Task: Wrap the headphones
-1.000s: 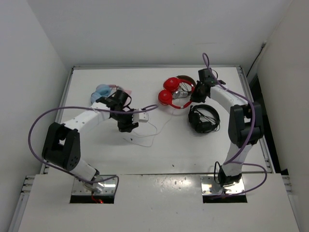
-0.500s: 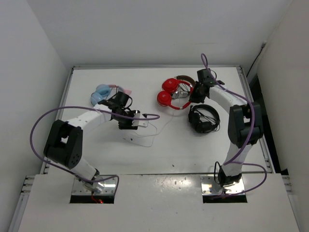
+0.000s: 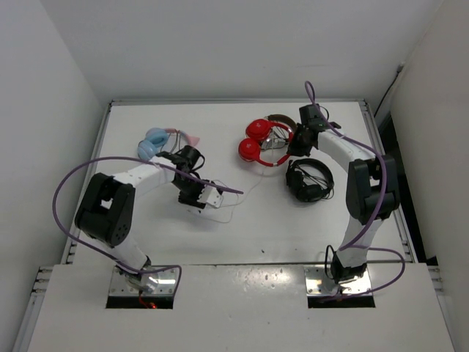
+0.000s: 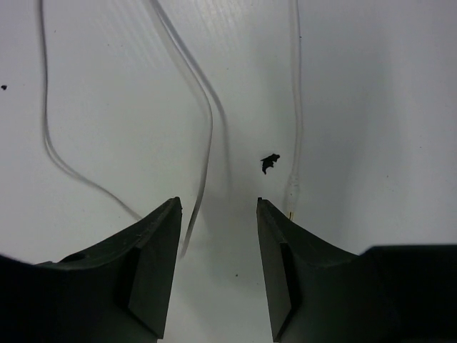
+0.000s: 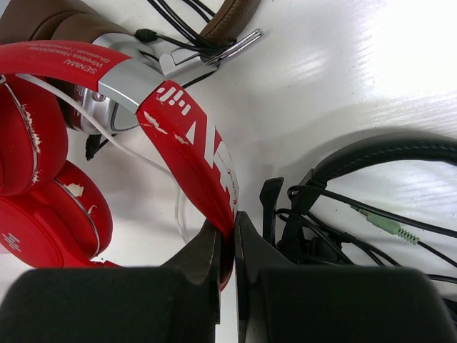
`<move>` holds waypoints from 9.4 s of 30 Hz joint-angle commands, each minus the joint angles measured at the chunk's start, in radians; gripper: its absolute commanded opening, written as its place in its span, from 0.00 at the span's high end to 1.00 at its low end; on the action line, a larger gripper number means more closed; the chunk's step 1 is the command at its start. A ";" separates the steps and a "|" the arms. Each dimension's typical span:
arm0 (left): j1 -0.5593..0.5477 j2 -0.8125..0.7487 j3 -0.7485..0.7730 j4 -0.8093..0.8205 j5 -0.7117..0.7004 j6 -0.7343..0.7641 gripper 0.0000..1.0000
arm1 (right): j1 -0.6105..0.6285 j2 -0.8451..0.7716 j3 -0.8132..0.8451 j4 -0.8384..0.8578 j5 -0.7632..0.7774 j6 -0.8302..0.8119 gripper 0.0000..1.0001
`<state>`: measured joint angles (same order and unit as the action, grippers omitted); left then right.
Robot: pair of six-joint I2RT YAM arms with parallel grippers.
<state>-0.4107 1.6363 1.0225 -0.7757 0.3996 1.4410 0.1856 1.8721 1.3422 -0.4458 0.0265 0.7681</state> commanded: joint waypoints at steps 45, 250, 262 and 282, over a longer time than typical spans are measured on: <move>-0.169 -0.517 0.266 0.483 0.177 -0.531 1.00 | 0.011 -0.137 -0.066 0.117 0.029 -0.150 1.00; -0.163 0.232 -0.007 0.145 -0.150 -0.726 1.00 | -0.137 -0.303 -0.219 0.081 -0.258 0.017 1.00; -0.223 -0.053 -0.076 0.115 -0.044 -0.518 1.00 | -0.156 -0.274 -0.186 0.091 -0.258 0.057 1.00; -0.516 -0.482 -0.127 -0.013 0.080 -0.188 1.00 | -0.224 -0.199 -0.075 0.091 -0.244 0.126 1.00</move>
<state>-0.8970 1.2232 0.8722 -0.7929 0.4156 1.2011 -0.0200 1.6711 1.1931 -0.4198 -0.2008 0.8509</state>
